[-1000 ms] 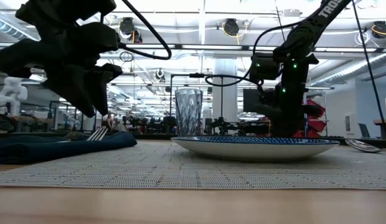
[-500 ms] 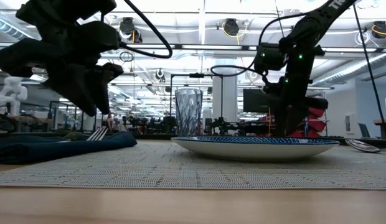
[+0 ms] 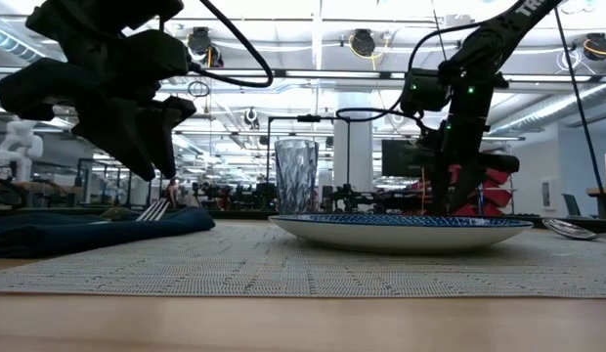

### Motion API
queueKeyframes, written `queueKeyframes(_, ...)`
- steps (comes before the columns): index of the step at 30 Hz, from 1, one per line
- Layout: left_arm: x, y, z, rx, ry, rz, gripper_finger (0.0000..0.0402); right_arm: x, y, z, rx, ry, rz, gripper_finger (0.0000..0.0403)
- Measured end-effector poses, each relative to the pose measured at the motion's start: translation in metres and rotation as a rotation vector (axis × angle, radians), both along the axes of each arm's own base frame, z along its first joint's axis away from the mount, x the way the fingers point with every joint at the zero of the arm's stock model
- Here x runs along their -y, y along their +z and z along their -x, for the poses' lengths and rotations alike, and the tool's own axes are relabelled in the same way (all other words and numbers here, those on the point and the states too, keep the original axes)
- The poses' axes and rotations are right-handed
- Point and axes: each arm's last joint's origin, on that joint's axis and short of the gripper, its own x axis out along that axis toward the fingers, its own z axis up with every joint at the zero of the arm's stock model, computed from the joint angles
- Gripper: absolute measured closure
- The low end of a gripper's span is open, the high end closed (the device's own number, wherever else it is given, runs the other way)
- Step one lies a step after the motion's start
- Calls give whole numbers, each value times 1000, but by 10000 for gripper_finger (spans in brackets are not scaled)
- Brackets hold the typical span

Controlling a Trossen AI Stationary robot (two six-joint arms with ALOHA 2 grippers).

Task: Set table place
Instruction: Put the silver knife to the left of the silver spoon on the gray placemat

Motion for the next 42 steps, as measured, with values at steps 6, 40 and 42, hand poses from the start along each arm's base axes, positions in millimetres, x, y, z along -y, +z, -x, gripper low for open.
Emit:
queueKeyframes(6, 0, 0, 0, 4, -3, -1, 272, 7, -10, 1, -27, -60, -29, 268)
queueKeyframes(40, 1, 1, -1, 18, -24, -11, 272, 25, -29, -19, -212, 49, -116, 402)
queueKeyframes(42, 1, 1, -1, 18, -24, -11, 272, 23, -26, -18, -210, 56, -116, 402)
